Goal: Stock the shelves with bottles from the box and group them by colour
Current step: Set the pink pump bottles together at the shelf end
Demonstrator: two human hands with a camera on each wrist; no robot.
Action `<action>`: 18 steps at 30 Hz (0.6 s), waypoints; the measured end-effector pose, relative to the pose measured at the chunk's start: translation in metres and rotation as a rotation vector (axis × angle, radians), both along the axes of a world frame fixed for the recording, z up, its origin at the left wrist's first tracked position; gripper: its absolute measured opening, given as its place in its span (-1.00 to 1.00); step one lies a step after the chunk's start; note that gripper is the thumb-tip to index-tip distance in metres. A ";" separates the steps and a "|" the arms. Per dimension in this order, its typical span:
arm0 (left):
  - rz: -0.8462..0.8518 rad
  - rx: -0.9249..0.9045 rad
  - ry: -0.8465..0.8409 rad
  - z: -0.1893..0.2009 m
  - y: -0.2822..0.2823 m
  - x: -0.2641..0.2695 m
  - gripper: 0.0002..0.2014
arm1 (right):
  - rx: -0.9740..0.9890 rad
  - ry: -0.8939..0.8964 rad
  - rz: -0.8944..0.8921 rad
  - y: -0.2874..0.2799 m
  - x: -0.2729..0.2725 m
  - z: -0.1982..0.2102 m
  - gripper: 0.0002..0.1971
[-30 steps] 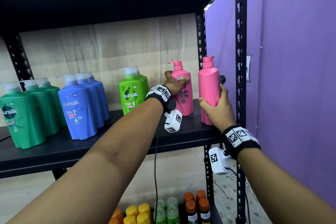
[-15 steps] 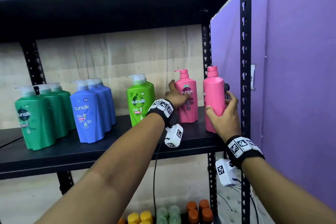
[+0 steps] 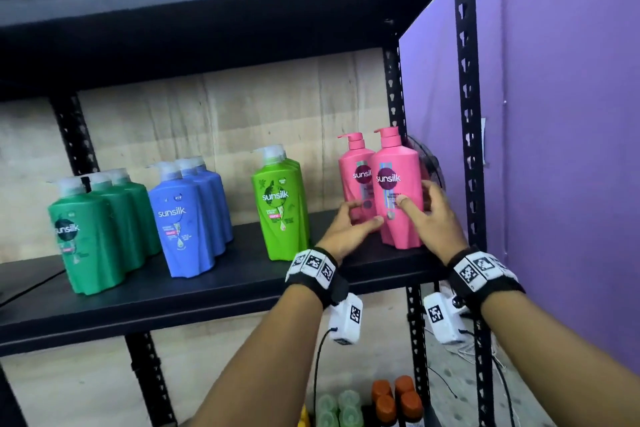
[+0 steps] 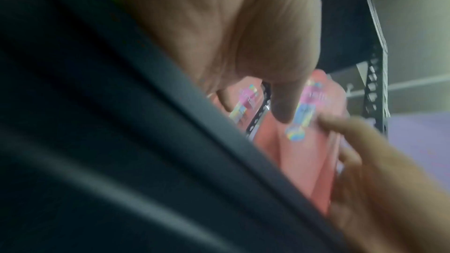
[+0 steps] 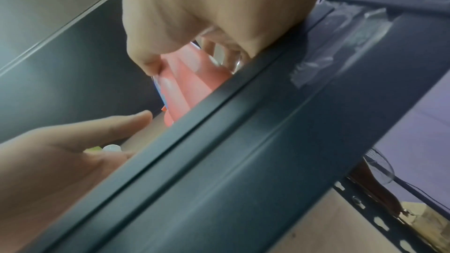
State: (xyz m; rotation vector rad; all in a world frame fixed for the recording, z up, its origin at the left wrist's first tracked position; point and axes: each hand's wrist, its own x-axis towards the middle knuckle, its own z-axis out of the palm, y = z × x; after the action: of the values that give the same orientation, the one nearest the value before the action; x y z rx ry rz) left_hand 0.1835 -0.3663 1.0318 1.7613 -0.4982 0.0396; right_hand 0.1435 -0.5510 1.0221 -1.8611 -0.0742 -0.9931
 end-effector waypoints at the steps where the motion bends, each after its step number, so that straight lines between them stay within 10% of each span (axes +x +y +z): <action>1: 0.013 0.031 -0.042 -0.002 -0.001 0.000 -0.35 | -0.011 0.008 0.025 0.000 0.001 0.001 -0.42; 13: 0.149 0.212 -0.259 -0.002 0.009 -0.016 -0.09 | -0.102 0.329 0.101 0.011 -0.006 0.009 -0.55; 18: 0.170 0.291 -0.280 -0.004 0.009 -0.009 -0.35 | -0.161 0.367 0.038 0.017 -0.002 0.020 -0.55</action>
State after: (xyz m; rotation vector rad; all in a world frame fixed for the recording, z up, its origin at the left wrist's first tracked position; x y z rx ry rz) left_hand 0.1742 -0.3572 1.0280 2.0947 -0.5758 0.3530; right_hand 0.1412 -0.5342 1.0416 -2.1539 0.0319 -0.6212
